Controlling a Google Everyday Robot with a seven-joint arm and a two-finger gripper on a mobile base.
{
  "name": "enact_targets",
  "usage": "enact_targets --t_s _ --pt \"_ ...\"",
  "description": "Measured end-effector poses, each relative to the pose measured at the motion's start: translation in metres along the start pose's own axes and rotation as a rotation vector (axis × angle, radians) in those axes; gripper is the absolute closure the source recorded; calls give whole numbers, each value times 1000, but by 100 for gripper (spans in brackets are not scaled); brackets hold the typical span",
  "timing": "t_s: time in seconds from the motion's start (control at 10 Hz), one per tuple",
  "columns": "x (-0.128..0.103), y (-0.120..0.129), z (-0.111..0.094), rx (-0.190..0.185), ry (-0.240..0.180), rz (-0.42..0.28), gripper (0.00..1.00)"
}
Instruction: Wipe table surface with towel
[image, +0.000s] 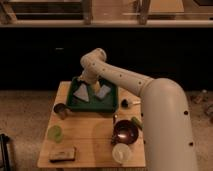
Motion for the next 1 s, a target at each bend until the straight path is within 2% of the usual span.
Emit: enact_targets --t_s 0.5,1.0 --pt "-12 -14 18 -40 -90 44 20" --pt "-19 -24 39 -81 -71 85 20"
